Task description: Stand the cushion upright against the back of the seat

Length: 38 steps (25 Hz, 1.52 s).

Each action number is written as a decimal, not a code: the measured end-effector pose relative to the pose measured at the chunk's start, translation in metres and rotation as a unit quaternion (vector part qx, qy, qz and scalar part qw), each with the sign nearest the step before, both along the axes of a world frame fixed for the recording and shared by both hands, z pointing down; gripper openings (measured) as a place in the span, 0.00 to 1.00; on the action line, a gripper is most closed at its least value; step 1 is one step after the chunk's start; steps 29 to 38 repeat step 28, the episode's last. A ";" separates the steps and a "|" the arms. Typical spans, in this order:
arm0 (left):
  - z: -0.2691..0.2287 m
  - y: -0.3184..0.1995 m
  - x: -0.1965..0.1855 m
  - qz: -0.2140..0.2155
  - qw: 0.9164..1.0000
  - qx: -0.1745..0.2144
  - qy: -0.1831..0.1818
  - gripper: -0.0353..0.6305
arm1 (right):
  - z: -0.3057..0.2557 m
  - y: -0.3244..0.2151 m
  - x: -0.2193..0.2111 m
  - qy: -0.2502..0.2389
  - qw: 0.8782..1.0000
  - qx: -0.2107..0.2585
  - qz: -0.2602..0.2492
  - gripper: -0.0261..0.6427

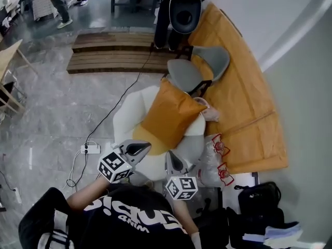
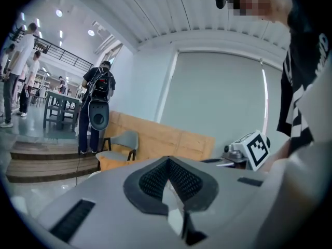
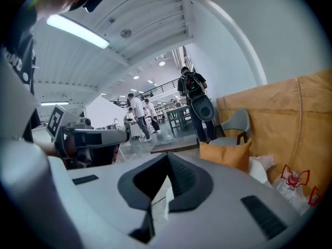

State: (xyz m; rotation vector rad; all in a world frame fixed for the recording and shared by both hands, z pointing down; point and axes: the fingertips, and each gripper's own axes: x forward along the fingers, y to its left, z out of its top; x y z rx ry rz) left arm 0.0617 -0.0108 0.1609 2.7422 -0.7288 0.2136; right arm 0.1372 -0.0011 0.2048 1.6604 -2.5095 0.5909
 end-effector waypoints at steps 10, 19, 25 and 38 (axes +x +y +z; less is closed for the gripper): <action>-0.010 -0.016 -0.004 -0.018 1.000 0.009 0.004 0.06 | -0.010 -0.022 -0.018 0.004 1.000 0.011 -0.026 0.07; -0.008 -0.018 -0.018 -0.035 0.999 0.007 0.002 0.06 | -0.009 -0.022 -0.023 0.002 0.999 0.007 -0.038 0.07; -0.011 -0.016 -0.023 -0.039 0.999 0.005 0.004 0.06 | -0.005 -0.014 -0.021 0.001 0.999 0.000 -0.037 0.07; -0.014 -0.015 -0.026 -0.042 0.999 0.006 0.005 0.06 | -0.006 -0.012 -0.021 0.001 0.999 -0.002 -0.035 0.07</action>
